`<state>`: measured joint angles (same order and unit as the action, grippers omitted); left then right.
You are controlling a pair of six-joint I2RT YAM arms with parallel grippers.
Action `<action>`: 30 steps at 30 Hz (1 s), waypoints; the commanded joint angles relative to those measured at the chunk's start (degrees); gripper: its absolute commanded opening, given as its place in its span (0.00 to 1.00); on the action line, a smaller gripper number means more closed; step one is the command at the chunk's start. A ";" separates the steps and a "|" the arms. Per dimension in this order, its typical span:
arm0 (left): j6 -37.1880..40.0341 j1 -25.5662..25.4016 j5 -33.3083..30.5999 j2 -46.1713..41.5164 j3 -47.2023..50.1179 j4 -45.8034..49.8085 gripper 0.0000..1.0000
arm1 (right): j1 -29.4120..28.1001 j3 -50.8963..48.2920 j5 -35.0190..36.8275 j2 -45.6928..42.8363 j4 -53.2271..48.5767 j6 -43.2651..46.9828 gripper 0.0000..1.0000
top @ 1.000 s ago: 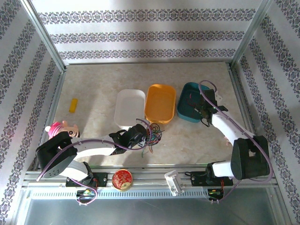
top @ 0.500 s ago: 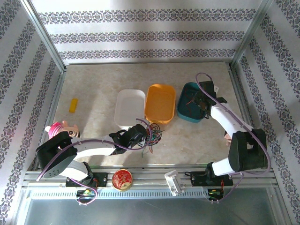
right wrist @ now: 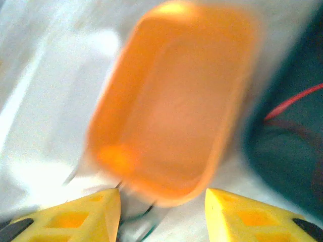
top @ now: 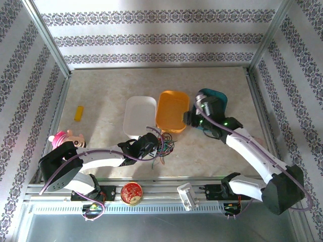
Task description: Untangle the cables
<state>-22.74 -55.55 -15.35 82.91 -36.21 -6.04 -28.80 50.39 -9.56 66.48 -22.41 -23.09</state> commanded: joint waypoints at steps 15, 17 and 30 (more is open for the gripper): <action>-1.25 -0.88 -2.32 -7.98 1.70 -0.80 0.00 | -12.90 3.40 -9.51 17.02 -5.62 7.51 0.44; -1.51 -0.79 -3.70 -11.87 2.65 0.41 0.00 | -12.32 3.18 -9.41 18.88 -6.01 6.81 0.42; 8.55 -0.68 7.79 -11.71 -2.42 9.94 0.60 | -7.66 0.79 -12.37 22.25 -6.28 2.82 0.40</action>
<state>-18.09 -55.55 -11.92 68.07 -35.68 -0.75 -37.98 52.31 -20.62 90.13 -28.91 -18.44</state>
